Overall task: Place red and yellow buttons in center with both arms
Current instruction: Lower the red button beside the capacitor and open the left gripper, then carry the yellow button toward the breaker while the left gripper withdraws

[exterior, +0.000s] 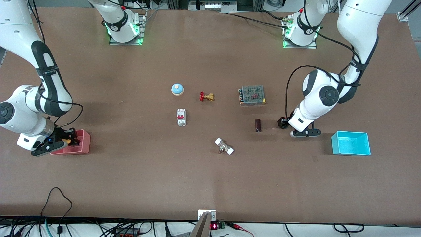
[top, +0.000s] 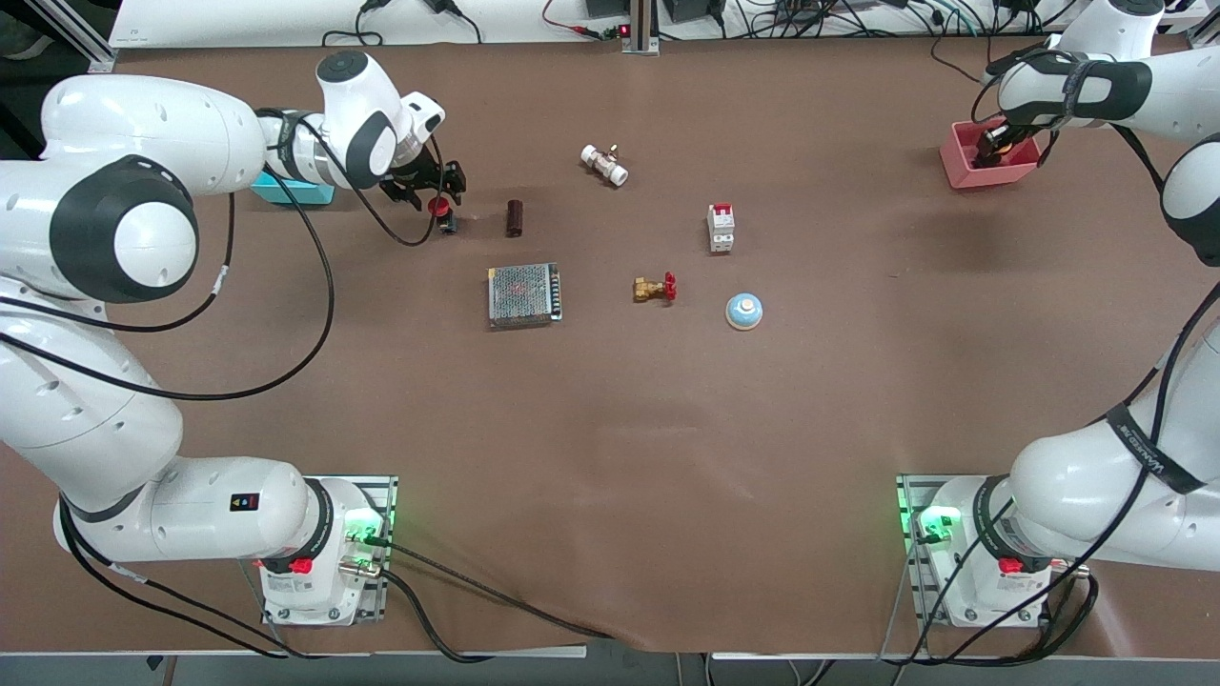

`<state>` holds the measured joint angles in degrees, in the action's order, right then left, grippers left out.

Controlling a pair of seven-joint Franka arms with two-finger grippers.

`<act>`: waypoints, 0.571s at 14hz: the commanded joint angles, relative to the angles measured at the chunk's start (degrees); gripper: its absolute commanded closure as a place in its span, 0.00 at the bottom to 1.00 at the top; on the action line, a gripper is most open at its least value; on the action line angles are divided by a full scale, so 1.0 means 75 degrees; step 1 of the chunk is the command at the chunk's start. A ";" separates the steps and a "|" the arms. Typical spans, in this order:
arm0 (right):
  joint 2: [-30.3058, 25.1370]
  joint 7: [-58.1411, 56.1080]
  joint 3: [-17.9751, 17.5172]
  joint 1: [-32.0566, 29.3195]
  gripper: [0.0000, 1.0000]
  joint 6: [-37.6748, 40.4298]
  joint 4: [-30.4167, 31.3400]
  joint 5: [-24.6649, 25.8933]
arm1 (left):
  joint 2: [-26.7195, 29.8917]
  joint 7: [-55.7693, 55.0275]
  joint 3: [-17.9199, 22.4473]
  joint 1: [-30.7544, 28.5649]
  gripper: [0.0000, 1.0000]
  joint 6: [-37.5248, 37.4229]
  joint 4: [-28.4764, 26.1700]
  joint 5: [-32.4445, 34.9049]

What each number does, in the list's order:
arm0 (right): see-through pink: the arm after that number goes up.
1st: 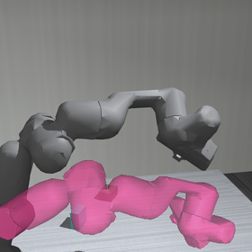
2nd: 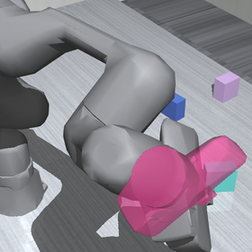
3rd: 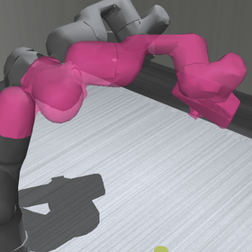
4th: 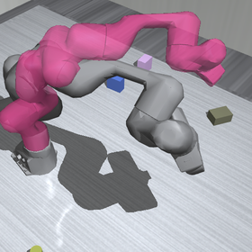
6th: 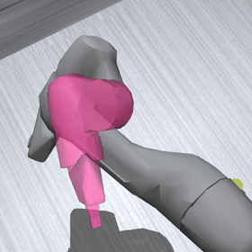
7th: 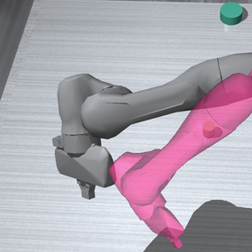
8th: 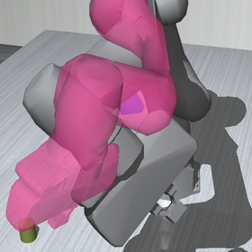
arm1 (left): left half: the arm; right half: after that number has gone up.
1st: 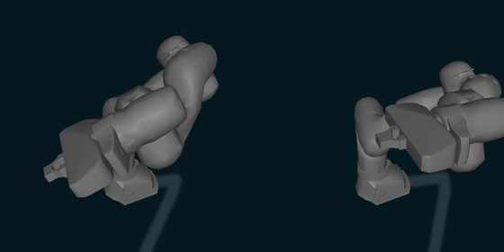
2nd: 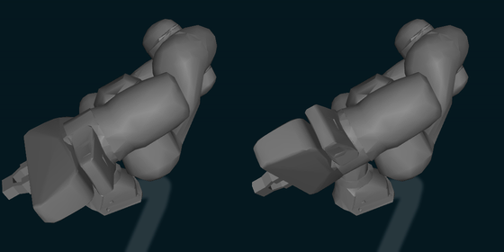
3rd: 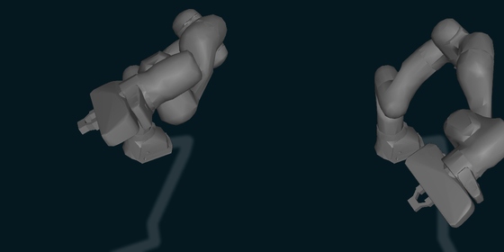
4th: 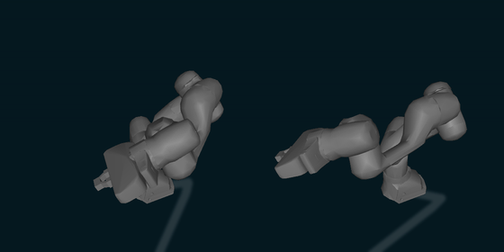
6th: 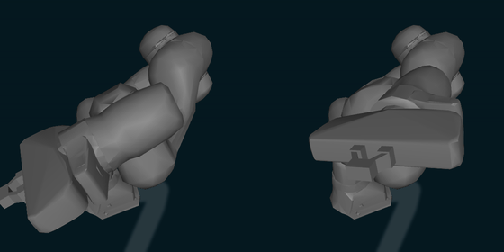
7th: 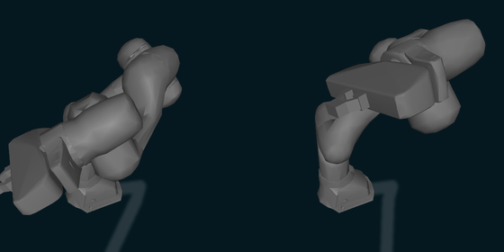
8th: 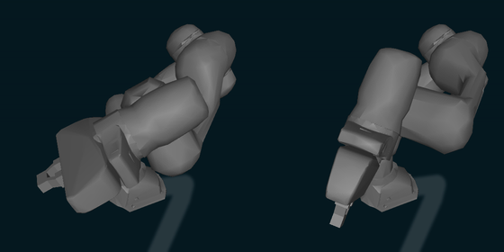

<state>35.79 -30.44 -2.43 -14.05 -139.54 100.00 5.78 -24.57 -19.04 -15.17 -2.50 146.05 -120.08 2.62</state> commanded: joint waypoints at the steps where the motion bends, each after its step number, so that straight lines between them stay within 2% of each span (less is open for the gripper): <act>1: 0.0021 -0.0184 -0.0145 -0.0154 0.60 -0.0063 0.0025 0.0073 | 0.0615 -0.0041 0.0030 -0.0065 0.00 -0.1244 0.0526 0.0166; 3: 0.0021 -0.0218 -0.0145 -0.0154 0.65 -0.0063 0.0002 0.0073 | 0.0570 0.0543 0.0124 -0.0159 0.00 -0.3209 0.2034 0.0166; 5: -0.0072 -0.0359 -0.0145 -0.0142 0.67 -0.0017 -0.0080 0.0085 | 0.0476 0.0873 0.0113 -0.0334 0.00 -0.4596 0.3558 0.0178; 8: -0.0878 -0.0453 -0.0390 -0.0107 0.67 0.1185 -0.0220 0.0085 | 0.0557 0.1738 0.0183 -0.0475 0.00 -0.6657 0.5282 0.0166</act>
<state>34.43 -33.00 -3.27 -14.09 -137.06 98.61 5.79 -19.09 -10.29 -14.21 -5.82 104.95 -89.16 2.75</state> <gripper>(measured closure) 0.621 0.000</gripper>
